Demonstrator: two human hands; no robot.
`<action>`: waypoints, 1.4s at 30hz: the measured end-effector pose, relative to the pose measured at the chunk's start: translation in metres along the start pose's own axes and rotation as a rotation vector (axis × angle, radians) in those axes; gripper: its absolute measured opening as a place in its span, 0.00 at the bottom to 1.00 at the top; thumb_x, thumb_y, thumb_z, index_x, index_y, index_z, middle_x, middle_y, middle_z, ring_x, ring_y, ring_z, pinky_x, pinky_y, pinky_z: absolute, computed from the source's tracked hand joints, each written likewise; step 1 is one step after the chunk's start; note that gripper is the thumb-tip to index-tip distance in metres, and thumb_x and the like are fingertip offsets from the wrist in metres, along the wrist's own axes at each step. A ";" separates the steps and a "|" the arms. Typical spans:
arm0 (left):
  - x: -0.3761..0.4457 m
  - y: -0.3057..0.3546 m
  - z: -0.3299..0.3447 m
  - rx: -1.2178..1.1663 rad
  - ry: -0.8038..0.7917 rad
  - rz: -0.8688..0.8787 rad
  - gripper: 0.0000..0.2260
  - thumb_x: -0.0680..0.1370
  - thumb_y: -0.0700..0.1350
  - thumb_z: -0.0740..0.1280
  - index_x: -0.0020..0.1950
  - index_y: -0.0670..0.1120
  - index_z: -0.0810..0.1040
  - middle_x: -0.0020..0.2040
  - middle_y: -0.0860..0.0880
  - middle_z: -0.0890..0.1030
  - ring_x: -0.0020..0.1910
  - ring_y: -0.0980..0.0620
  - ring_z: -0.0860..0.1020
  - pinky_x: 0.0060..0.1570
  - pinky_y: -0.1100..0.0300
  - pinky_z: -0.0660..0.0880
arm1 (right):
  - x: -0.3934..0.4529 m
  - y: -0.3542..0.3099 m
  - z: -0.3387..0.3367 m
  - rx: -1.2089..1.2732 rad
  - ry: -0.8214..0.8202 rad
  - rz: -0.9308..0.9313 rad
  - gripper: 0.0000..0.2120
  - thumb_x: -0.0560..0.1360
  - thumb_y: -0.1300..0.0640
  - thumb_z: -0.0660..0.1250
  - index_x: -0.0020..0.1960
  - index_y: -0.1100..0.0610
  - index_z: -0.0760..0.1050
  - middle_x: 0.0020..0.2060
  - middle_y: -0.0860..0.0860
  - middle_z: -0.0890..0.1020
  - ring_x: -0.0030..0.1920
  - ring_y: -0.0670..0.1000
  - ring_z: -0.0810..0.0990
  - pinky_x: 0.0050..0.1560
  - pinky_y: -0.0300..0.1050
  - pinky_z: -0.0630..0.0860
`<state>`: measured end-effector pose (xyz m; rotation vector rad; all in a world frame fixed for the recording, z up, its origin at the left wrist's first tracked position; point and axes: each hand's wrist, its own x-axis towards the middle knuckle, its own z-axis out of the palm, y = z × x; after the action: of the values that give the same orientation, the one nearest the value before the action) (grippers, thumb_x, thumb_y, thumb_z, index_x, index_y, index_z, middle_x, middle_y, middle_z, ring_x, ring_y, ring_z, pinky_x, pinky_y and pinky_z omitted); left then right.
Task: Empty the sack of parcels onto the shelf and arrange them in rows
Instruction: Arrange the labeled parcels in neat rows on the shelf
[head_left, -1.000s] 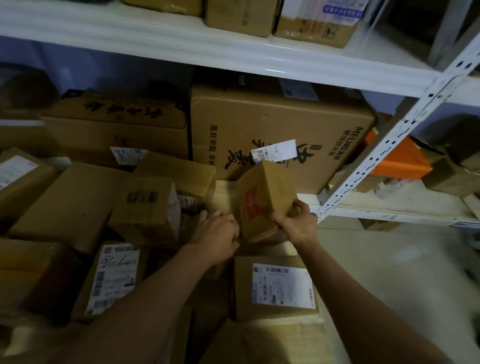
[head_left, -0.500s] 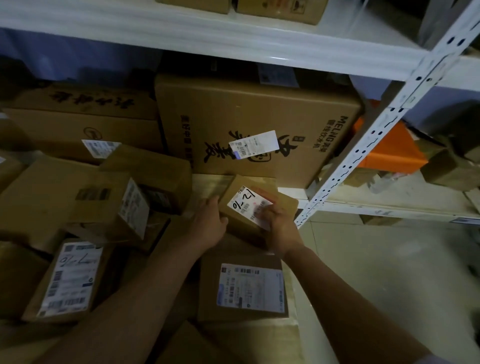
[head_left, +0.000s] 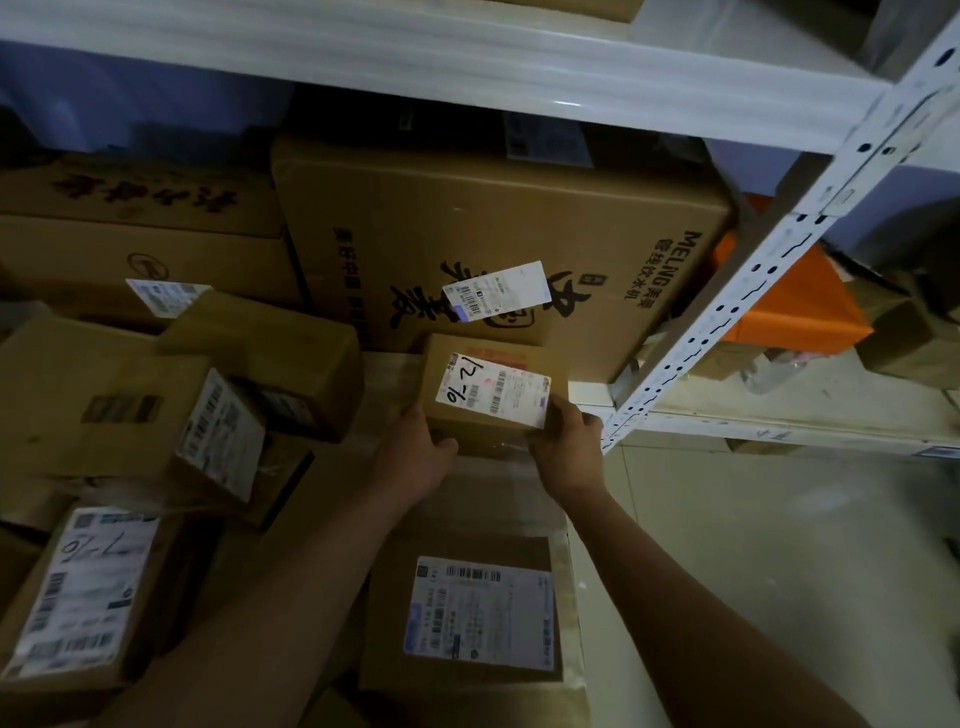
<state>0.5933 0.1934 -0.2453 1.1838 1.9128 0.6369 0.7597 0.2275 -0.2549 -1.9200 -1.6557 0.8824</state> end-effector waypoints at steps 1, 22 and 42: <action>0.004 0.001 0.001 -0.004 0.012 0.001 0.27 0.76 0.44 0.66 0.74 0.50 0.62 0.71 0.45 0.65 0.69 0.45 0.68 0.66 0.49 0.68 | 0.004 -0.002 0.001 0.012 -0.002 -0.001 0.26 0.76 0.60 0.67 0.72 0.53 0.65 0.64 0.58 0.67 0.61 0.58 0.73 0.64 0.48 0.71; 0.010 0.007 -0.005 0.019 -0.072 0.004 0.28 0.77 0.42 0.64 0.75 0.47 0.58 0.72 0.43 0.66 0.68 0.44 0.69 0.66 0.50 0.69 | 0.024 -0.008 -0.003 -0.067 0.083 0.010 0.32 0.73 0.59 0.69 0.73 0.53 0.60 0.72 0.60 0.60 0.68 0.61 0.68 0.63 0.52 0.72; -0.111 -0.020 -0.019 0.300 -0.272 -0.265 0.14 0.81 0.50 0.59 0.59 0.43 0.74 0.61 0.44 0.77 0.56 0.48 0.76 0.55 0.57 0.73 | -0.091 0.001 -0.037 0.004 -0.624 0.393 0.27 0.80 0.39 0.50 0.61 0.59 0.73 0.62 0.61 0.76 0.59 0.58 0.75 0.42 0.45 0.74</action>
<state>0.5961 0.0849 -0.2099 1.1045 1.9252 0.0437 0.7808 0.1409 -0.2140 -2.1390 -1.5879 1.7826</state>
